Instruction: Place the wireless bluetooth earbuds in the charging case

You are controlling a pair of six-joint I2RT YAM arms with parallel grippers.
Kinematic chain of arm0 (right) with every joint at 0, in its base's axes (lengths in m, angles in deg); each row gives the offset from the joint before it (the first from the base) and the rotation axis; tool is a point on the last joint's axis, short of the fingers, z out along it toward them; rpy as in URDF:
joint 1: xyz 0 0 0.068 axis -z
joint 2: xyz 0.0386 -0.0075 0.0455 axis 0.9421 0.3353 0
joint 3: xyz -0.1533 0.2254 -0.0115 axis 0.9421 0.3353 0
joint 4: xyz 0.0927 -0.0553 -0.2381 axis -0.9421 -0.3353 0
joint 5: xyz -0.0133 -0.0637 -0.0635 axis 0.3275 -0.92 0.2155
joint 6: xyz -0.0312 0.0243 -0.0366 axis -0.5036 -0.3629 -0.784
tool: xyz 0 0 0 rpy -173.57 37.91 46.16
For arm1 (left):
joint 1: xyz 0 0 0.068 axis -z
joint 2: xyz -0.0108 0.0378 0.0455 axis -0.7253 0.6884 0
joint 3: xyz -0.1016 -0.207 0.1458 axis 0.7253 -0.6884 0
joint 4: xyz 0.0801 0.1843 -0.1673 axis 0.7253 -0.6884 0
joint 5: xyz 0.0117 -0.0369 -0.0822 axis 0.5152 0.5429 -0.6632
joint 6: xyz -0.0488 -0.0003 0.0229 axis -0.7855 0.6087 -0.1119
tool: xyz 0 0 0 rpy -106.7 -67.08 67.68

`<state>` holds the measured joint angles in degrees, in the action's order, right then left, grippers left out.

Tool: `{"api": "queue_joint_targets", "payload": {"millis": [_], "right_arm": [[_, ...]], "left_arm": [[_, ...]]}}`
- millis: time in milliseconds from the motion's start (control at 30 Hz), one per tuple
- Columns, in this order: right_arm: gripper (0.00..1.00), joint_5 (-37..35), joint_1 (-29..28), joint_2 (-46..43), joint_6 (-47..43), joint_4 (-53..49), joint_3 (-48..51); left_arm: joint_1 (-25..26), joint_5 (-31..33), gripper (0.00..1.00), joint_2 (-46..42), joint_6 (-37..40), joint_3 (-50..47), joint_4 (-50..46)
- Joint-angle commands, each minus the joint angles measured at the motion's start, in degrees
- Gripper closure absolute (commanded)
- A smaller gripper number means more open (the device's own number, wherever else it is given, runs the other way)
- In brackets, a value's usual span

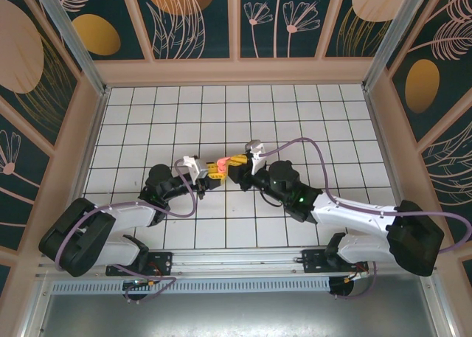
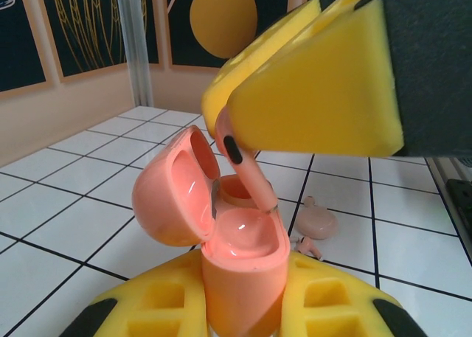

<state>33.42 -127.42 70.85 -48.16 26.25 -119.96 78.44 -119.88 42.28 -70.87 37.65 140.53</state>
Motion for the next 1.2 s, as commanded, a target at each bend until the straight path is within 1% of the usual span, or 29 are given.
{"api": "queue_joint_targets", "payload": {"millis": [0,400,700,867,1167], "right_arm": [[0.75,-1.9,-0.8,0.5,-1.3,3.0,0.1],[0.76,-4.4,-2.0,0.1,-2.3,1.8,1.3],[0.76,-5.4,-3.0,0.1,-4.6,-1.2,0.7],[0.76,-7.5,-4.0,-0.2,-6.1,-3.6,0.1],[0.76,-7.2,-4.8,-0.8,-8.5,-5.6,-0.3]], "left_arm": [[0.5,-0.5,0.85,-1.5,-0.9,1.0,2.2],[0.4,-0.7,0.85,-0.7,-3.7,1.1,6.5],[0.5,-0.5,0.85,-1.2,-3.3,1.3,5.9],[0.5,-0.5,0.85,-1.9,-2.7,1.2,4.8],[0.5,-0.5,0.85,-2.7,-1.7,1.1,4.0]]}}
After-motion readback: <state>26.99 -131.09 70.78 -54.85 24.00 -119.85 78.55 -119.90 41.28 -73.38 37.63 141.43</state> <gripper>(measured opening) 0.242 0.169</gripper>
